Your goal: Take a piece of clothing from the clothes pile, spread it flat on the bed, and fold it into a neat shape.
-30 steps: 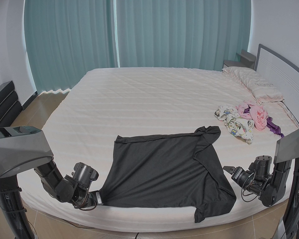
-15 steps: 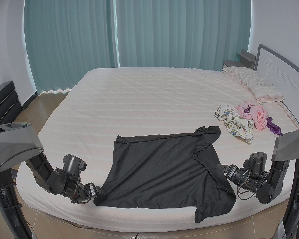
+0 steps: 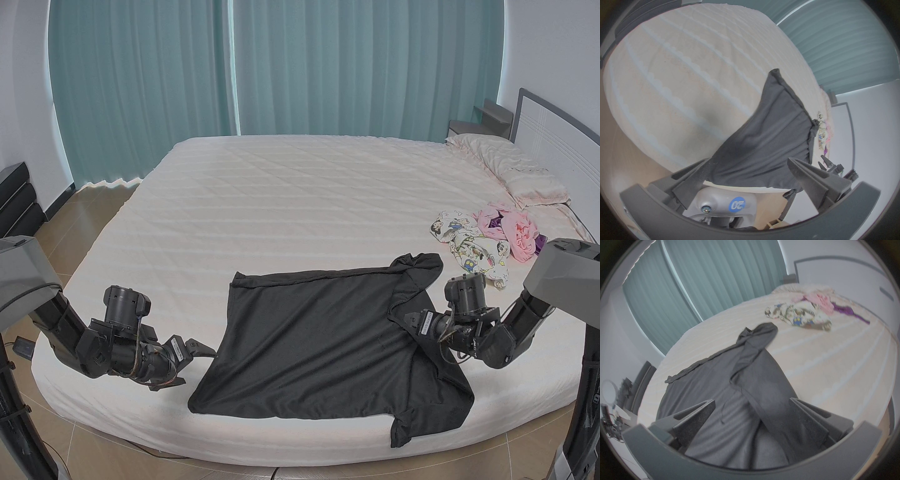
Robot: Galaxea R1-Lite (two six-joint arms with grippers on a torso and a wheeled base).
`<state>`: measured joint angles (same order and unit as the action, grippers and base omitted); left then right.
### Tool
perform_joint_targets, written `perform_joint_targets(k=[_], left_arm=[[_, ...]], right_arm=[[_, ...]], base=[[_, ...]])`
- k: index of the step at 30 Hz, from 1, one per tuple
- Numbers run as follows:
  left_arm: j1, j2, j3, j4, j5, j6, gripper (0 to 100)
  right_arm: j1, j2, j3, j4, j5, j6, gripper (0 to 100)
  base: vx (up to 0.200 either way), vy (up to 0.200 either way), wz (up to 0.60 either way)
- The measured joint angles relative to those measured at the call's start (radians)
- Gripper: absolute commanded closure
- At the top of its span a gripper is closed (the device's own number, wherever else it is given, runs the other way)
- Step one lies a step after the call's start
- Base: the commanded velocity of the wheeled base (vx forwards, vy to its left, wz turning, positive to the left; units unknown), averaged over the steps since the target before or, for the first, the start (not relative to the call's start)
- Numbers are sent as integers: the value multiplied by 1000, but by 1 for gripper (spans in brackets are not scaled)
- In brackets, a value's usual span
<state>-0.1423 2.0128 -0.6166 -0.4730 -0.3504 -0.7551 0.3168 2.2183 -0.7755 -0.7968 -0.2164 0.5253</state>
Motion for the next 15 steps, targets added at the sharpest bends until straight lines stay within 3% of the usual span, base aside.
perform_joint_targets(k=[5, 14, 15], left_arm=[[5, 2, 9, -61, -43, -39, 0], [6, 13, 13, -74, -53, -48, 0], [6, 14, 13, -74, -53, -48, 0]], right_arm=[[26, 54, -131, 106, -76, -68, 0], [47, 165, -224, 119, -126, -128, 0], [45, 174, -231, 120, -128, -130, 100]], base=[[0, 0, 0], [0, 0, 0], [0, 0, 0]])
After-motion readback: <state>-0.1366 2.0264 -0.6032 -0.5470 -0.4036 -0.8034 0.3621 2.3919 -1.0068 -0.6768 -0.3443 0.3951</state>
